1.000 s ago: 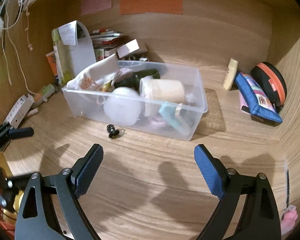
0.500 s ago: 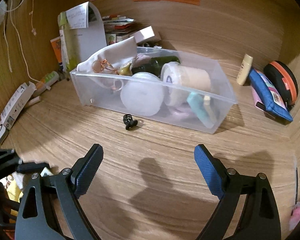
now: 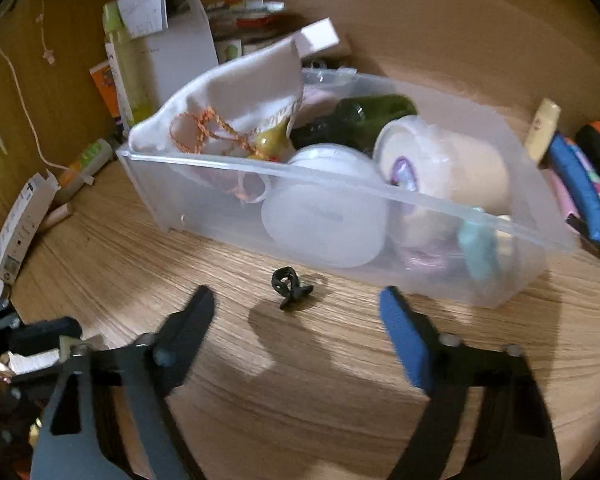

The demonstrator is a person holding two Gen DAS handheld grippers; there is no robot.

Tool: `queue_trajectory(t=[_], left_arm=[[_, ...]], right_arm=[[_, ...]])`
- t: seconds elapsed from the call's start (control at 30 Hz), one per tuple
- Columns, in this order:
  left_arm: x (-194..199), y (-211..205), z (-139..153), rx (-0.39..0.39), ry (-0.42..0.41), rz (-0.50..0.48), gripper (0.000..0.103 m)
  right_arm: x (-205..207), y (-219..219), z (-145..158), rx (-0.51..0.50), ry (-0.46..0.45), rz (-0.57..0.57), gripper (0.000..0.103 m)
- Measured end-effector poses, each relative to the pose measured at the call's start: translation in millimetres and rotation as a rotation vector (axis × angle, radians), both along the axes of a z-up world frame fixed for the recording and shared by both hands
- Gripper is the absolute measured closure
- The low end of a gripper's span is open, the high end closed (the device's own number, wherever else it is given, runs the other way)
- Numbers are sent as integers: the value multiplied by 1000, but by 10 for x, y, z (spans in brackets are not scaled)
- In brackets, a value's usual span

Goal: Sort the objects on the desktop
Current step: 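Grasp the black clip with the right tool while the left tool holds the block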

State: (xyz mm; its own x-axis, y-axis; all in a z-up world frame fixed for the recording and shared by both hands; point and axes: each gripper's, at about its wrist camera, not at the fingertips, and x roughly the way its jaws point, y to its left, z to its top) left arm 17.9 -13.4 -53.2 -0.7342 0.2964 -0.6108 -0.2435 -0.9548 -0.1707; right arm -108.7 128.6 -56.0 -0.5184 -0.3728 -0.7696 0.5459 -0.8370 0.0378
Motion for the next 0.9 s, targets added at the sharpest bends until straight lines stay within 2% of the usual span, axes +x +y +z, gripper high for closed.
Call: queue_trajectory(t=[0.03,0.07,0.1,0.17,0.23,0.47,0.63,0.8,0.9], left_arm=[[-21,-14,9,4,2,-1,79],[-39,-24,10,7,3,-2,79],[-67,-28,11,9,2,-3,79],[-86,-42,14,16,-1,-4,79],[-109,-46,18,20,-3,-4,79],[-140,-21,111,11,16,-1,79],[-182,23,221,11,32,7,79],[-279,72,347,58,42,-20,79],[-348,150,416,56,59,-19,79]], right_arm=[[-24,-21,-24,6,-14,4,44],[-51,-43,-47,14,-26,6,55],[-75,-66,-67,24,-31,4,61],[-81,-97,-68,38,-17,3,64],[-58,-120,-67,29,-17,28,81],[119,-97,-16,1,-6,92,83],[260,40,163,-70,20,110,83],[288,211,350,-125,54,116,83],[288,323,442,-144,75,118,83]])
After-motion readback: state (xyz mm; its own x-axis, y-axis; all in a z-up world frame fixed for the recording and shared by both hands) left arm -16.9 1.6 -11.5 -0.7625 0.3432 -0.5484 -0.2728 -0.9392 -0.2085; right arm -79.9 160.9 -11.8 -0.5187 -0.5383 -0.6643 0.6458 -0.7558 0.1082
